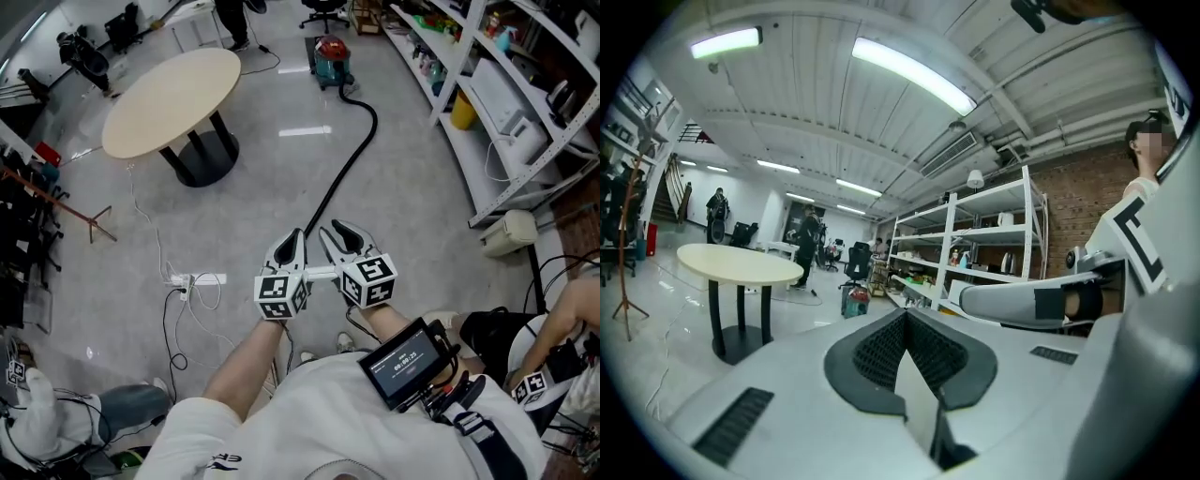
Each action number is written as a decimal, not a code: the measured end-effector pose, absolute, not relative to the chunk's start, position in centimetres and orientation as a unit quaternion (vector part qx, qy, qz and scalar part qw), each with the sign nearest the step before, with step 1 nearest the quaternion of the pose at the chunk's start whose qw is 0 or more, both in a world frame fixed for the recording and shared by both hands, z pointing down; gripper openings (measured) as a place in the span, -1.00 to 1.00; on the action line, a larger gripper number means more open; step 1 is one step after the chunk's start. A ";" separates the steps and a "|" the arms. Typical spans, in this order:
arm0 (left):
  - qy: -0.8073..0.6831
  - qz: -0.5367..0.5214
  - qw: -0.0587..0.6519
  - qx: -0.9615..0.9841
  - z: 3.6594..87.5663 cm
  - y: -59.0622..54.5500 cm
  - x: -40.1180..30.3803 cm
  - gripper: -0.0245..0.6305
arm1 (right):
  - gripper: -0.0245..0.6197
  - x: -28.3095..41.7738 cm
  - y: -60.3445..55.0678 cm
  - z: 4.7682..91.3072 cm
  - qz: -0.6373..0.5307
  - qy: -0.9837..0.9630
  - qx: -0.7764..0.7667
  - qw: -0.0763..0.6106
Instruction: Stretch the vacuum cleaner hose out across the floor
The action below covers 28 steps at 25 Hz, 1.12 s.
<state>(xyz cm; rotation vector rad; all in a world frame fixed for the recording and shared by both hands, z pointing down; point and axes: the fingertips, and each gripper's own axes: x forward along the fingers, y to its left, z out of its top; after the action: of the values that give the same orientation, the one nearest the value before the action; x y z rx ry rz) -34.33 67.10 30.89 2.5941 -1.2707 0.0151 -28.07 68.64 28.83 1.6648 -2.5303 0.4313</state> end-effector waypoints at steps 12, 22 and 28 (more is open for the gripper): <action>-0.441 -0.045 0.063 0.894 24.0 68.5 -34.3 -0.92 | -0.91 -27.0 70.5 23.0 0.088 -0.825 0.559 0.007; -0.424 -0.044 0.044 0.904 22.9 69.9 -34.2 -0.92 | -0.92 -27.0 71.3 21.6 0.079 -0.819 0.569 0.001; -0.416 -0.046 0.042 0.907 22.8 70.2 -33.4 -0.92 | -0.92 -26.5 71.3 21.9 0.081 -0.815 0.574 0.004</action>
<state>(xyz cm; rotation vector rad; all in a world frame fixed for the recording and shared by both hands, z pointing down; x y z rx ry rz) -33.39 70.17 22.81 2.7779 -1.2722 -0.1403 -26.54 71.31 21.86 1.7988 -2.5541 0.2555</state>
